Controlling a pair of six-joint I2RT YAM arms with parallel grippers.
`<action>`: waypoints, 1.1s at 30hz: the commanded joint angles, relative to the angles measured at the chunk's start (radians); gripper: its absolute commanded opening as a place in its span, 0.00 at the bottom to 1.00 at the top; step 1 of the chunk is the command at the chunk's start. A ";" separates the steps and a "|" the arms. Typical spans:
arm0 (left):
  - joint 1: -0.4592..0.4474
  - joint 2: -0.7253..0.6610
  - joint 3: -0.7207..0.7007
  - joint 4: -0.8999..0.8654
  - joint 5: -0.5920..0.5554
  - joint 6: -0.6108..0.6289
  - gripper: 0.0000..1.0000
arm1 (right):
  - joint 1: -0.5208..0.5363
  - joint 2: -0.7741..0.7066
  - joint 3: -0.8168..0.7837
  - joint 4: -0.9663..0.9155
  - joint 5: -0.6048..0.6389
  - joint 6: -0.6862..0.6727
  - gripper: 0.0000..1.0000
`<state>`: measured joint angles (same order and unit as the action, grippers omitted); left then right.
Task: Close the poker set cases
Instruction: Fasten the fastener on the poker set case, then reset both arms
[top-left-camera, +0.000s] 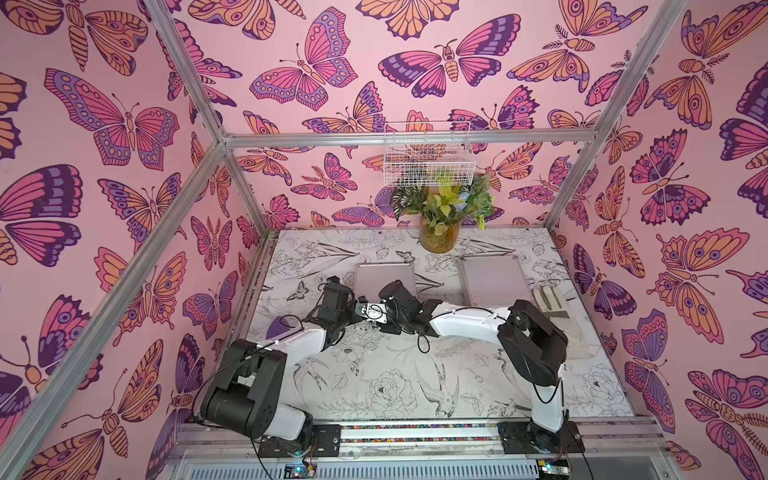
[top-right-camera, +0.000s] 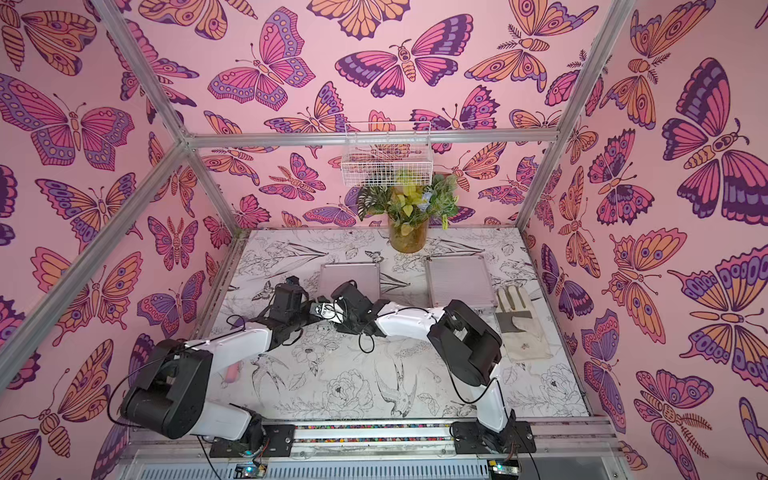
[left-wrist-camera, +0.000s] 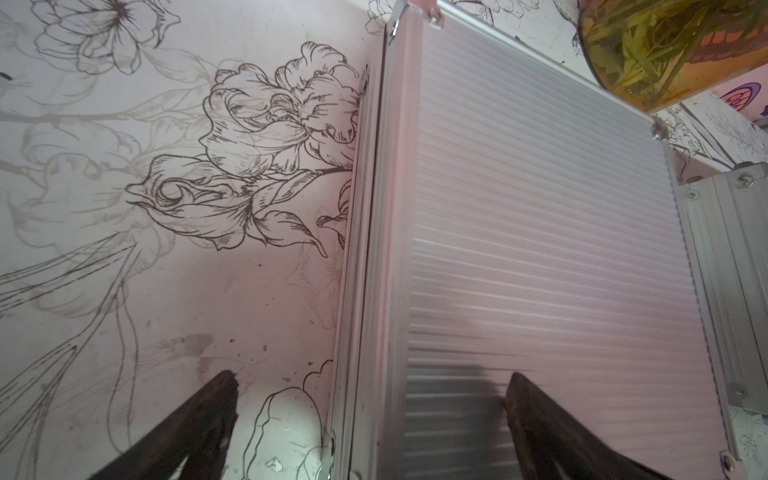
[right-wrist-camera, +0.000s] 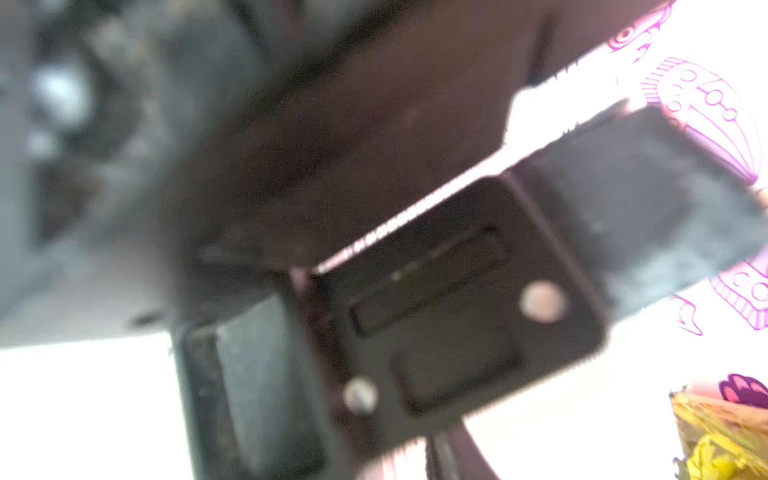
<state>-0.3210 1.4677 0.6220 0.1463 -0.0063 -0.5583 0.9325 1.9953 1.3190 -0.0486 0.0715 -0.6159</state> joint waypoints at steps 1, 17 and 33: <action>0.002 0.024 -0.051 -0.184 -0.014 0.044 0.99 | -0.062 0.112 -0.060 -0.301 0.031 -0.004 0.28; 0.002 0.026 0.006 -0.206 -0.029 0.104 1.00 | -0.188 -0.076 -0.085 -0.087 -0.095 0.208 0.39; 0.070 -0.102 0.073 -0.216 -0.225 0.210 1.00 | -0.475 -0.546 -0.471 0.165 0.090 0.526 0.62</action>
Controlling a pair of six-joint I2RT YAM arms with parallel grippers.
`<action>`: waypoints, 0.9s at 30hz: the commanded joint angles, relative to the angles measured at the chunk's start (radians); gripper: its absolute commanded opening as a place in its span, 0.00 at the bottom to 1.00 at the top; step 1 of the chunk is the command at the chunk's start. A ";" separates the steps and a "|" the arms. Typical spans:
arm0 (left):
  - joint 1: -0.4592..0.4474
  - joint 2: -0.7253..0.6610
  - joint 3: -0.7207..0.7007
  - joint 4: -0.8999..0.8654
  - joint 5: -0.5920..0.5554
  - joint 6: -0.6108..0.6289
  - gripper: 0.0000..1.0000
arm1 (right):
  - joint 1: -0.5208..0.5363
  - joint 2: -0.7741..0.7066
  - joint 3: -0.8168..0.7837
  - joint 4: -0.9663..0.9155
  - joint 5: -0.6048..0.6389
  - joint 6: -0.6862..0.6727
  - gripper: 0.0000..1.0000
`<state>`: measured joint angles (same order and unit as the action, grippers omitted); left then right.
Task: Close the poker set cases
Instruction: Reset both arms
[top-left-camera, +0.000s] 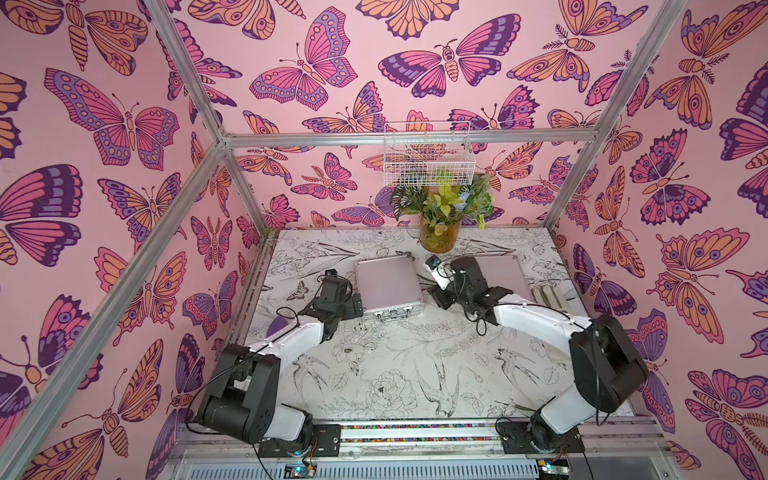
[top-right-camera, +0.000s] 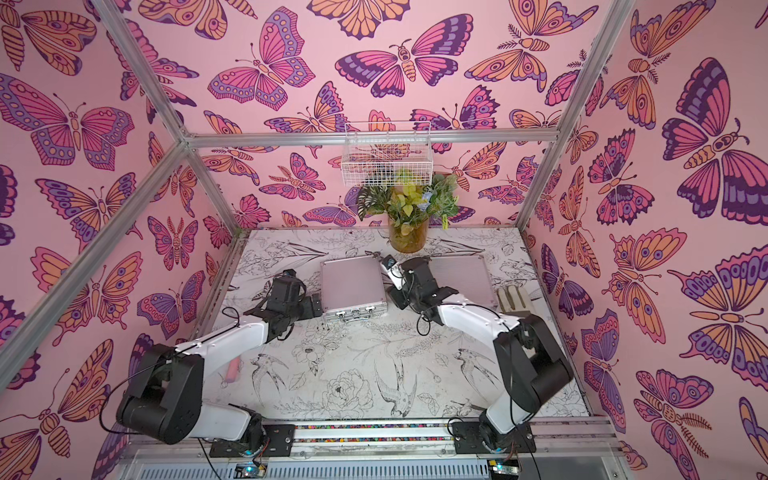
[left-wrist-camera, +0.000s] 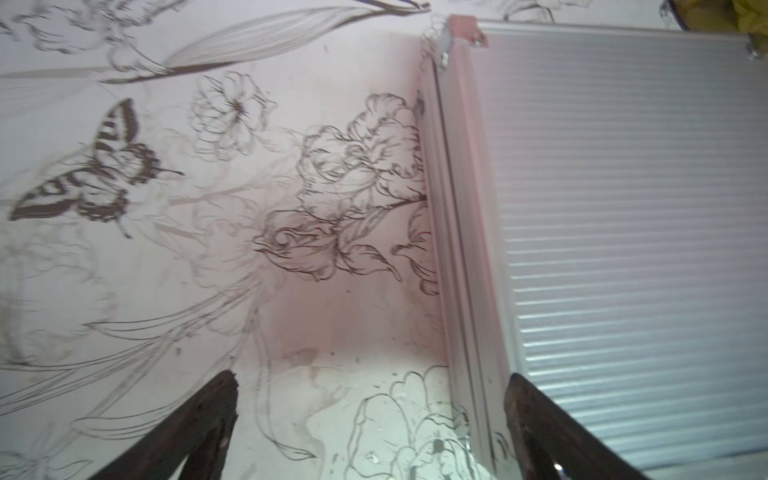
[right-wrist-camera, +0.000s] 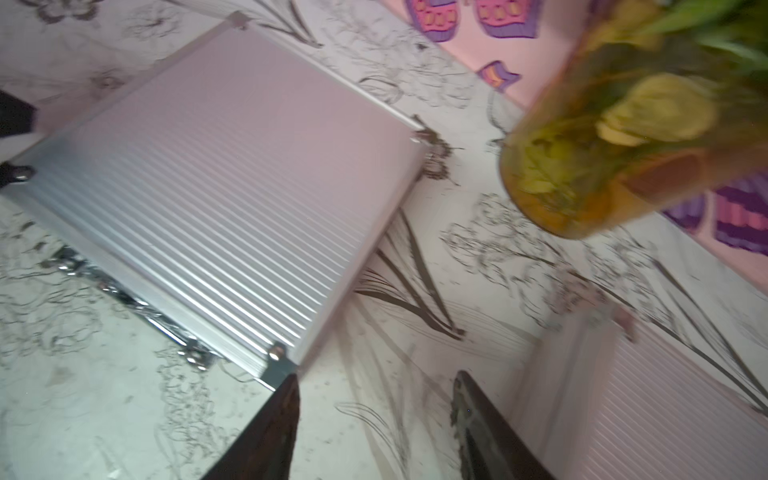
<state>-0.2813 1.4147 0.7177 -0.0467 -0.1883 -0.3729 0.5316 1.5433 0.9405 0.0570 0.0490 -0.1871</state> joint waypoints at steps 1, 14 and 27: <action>0.033 -0.065 -0.022 -0.023 -0.044 0.034 1.00 | -0.103 -0.126 -0.128 0.066 0.131 0.100 0.63; 0.112 -0.234 -0.113 0.066 -0.220 0.186 1.00 | -0.360 -0.162 -0.268 0.189 0.059 0.181 0.66; 0.171 -0.252 -0.267 0.325 -0.188 0.264 1.00 | -0.465 -0.106 -0.477 0.584 0.028 0.172 0.67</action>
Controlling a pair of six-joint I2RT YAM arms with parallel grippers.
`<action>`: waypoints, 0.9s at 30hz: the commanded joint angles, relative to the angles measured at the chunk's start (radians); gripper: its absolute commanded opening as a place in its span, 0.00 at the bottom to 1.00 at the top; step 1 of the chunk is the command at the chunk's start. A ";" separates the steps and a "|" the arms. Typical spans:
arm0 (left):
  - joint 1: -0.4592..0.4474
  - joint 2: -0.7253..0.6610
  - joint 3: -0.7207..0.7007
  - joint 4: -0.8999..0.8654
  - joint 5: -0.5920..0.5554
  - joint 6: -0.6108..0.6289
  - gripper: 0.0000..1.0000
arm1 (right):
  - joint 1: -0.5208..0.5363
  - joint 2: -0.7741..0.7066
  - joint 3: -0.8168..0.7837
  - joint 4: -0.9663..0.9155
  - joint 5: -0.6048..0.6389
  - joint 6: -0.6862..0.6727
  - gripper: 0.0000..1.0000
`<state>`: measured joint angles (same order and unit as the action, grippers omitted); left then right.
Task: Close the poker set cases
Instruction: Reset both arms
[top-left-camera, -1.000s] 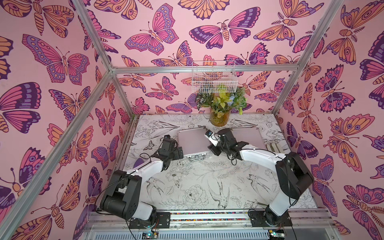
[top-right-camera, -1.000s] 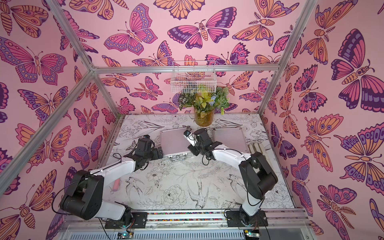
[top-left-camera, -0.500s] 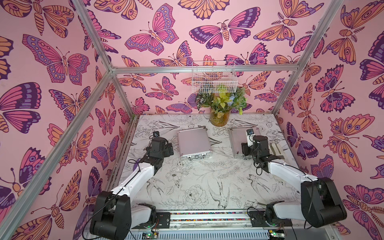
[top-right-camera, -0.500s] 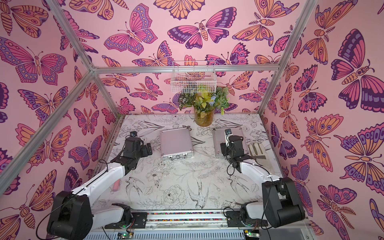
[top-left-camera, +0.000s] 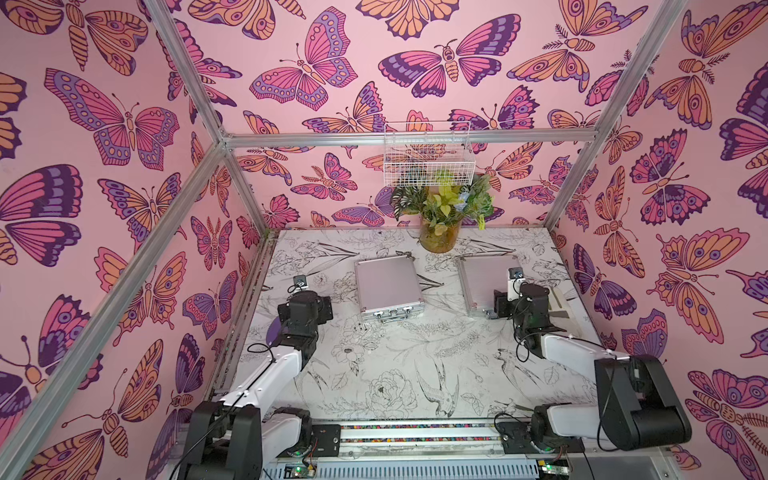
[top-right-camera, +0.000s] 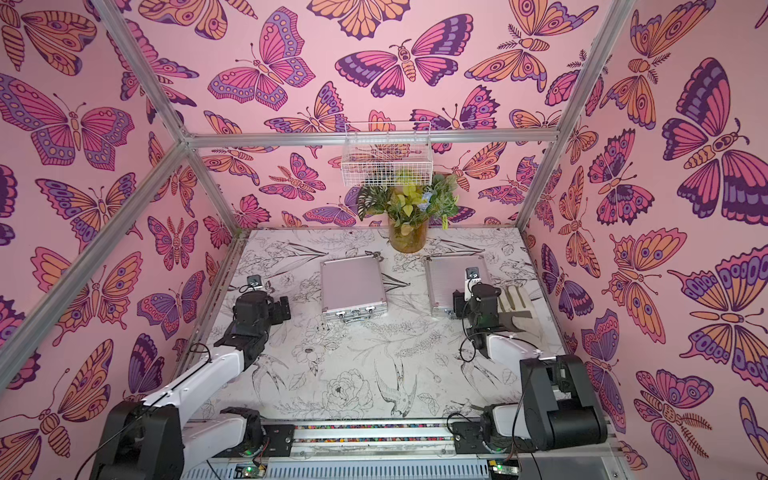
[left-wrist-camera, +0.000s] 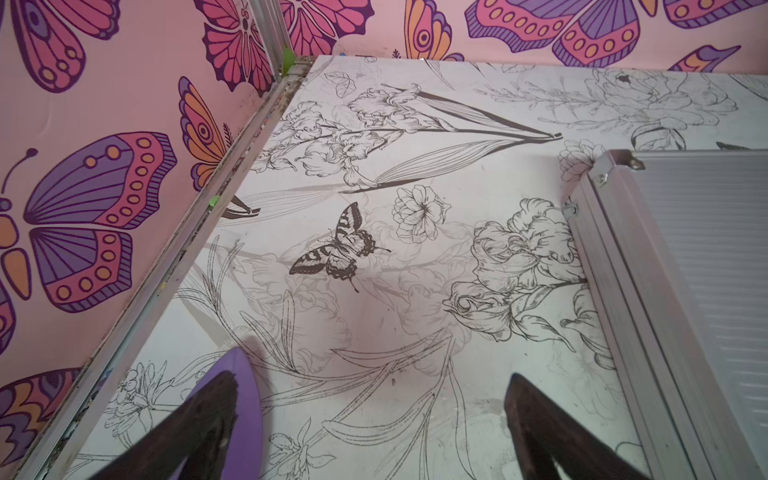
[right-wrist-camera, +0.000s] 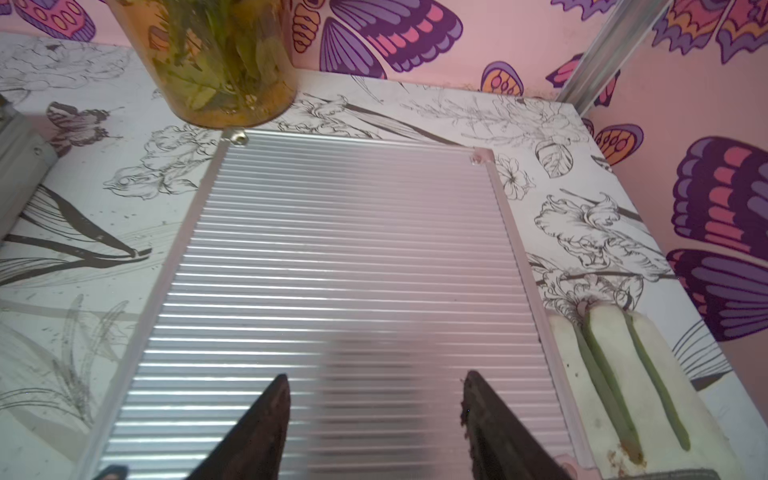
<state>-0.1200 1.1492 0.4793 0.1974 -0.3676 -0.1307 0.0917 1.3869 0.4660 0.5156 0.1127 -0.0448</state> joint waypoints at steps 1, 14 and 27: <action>0.010 0.015 -0.045 0.117 -0.011 0.022 1.00 | -0.035 0.079 -0.012 0.182 -0.034 0.043 0.66; 0.031 0.095 -0.169 0.438 -0.035 0.055 1.00 | -0.072 0.116 -0.059 0.282 -0.035 0.085 0.99; 0.045 0.329 -0.197 0.810 -0.002 0.134 1.00 | -0.072 0.116 -0.059 0.283 -0.036 0.084 0.99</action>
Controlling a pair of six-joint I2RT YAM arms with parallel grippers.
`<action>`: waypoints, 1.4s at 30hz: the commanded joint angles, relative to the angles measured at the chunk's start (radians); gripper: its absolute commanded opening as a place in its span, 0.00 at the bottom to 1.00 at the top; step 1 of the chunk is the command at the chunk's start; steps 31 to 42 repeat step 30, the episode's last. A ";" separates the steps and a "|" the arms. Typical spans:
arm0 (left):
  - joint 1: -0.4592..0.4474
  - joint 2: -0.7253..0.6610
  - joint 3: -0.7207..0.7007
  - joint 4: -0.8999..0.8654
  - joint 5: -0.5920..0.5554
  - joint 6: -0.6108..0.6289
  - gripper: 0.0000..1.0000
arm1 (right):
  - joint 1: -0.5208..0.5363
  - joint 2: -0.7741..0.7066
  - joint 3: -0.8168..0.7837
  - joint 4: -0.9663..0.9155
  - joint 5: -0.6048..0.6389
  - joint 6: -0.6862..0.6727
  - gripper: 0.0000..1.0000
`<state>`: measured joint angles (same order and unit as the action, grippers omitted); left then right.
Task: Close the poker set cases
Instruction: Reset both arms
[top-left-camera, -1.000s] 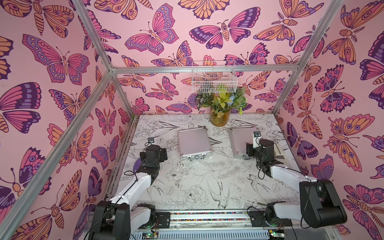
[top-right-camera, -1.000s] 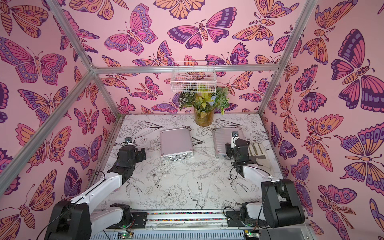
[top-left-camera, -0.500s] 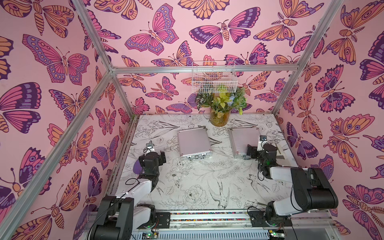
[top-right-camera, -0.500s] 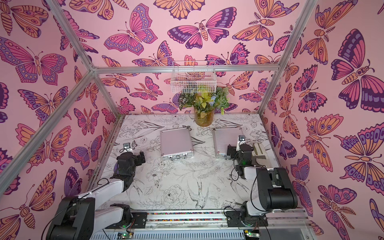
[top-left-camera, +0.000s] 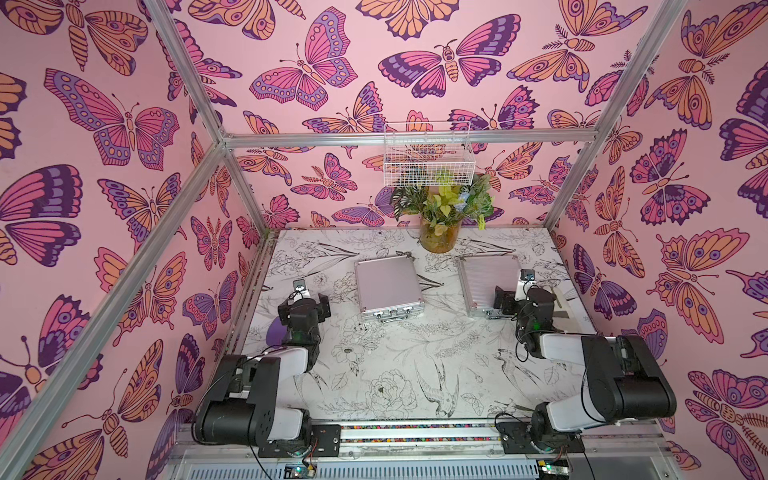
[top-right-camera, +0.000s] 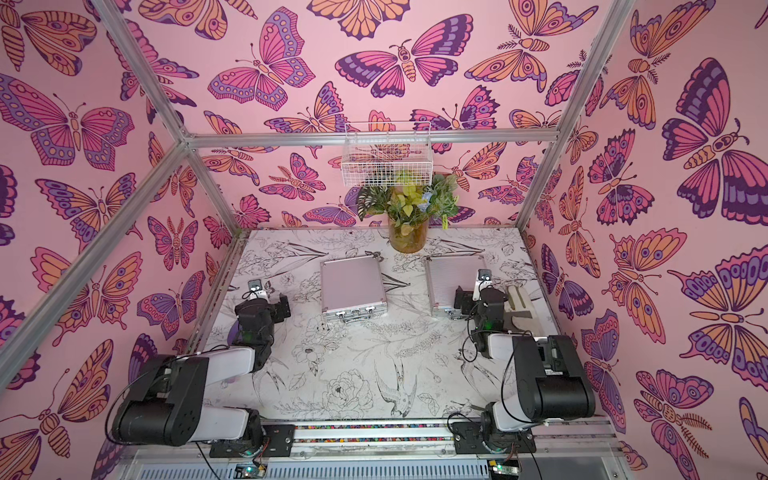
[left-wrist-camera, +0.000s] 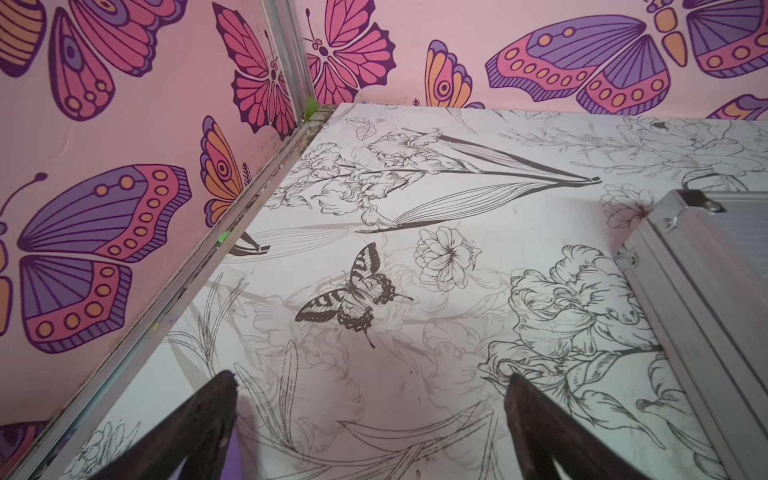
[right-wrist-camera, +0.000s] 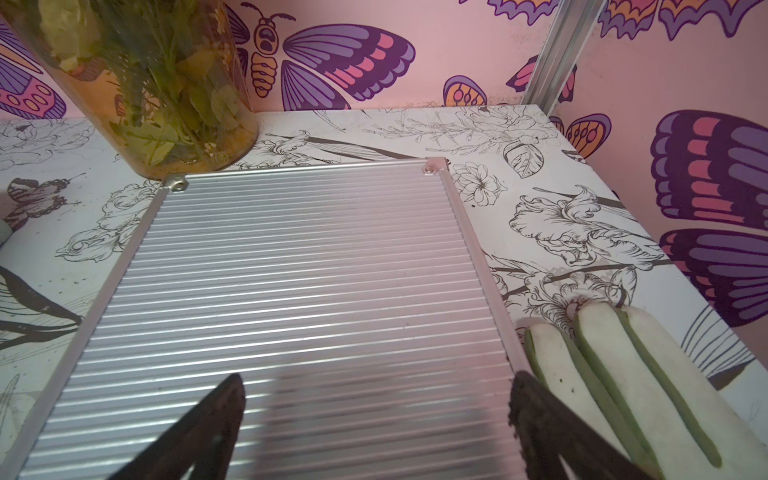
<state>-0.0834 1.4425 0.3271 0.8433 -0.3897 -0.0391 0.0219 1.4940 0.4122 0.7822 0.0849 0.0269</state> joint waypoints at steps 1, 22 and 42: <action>0.008 0.010 -0.038 0.107 0.034 0.029 1.00 | -0.002 0.009 -0.006 0.017 -0.007 0.013 0.99; 0.084 0.107 0.020 0.115 0.204 0.004 1.00 | -0.003 0.009 -0.006 0.016 -0.007 0.012 0.99; 0.082 0.102 0.023 0.094 0.195 0.005 1.00 | -0.001 0.010 -0.010 0.024 -0.002 0.014 0.99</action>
